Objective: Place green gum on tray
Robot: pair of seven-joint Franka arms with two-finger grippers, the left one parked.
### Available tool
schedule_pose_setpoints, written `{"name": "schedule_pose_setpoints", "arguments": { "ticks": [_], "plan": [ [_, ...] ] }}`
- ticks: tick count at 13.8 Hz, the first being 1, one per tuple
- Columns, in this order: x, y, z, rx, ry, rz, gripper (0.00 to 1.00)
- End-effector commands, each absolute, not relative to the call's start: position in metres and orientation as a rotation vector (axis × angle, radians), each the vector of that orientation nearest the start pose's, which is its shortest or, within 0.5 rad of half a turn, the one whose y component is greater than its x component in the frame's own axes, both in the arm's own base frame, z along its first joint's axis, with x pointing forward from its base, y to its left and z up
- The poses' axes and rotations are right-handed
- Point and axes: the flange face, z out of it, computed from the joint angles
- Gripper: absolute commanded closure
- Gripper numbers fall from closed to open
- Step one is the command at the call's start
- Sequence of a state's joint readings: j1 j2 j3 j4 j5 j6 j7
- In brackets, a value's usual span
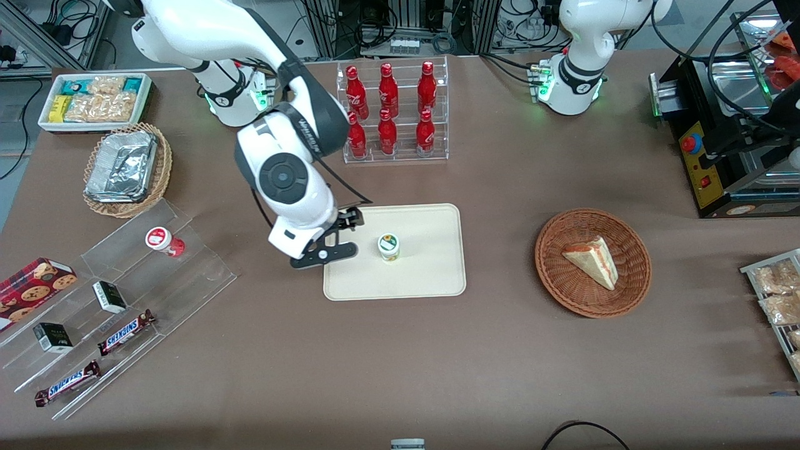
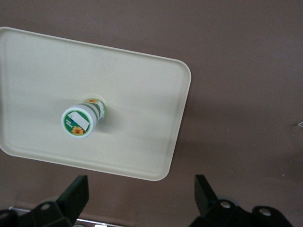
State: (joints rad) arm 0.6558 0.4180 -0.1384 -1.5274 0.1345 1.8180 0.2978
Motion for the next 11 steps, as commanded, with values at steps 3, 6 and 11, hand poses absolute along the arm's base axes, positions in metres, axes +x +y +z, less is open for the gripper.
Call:
{"name": "schedule_pose_setpoints", "arguments": {
  "ticks": [3,6,11],
  "plan": [
    [0.575,0.290,0.445,-3.090,-0.226,0.226,0.01],
    [0.577,0.247,0.465,-3.058,-0.266,0.198,0.01],
    [0.585,0.133,0.494,-3.028,-0.250,0.151,0.01]
  ]
}}
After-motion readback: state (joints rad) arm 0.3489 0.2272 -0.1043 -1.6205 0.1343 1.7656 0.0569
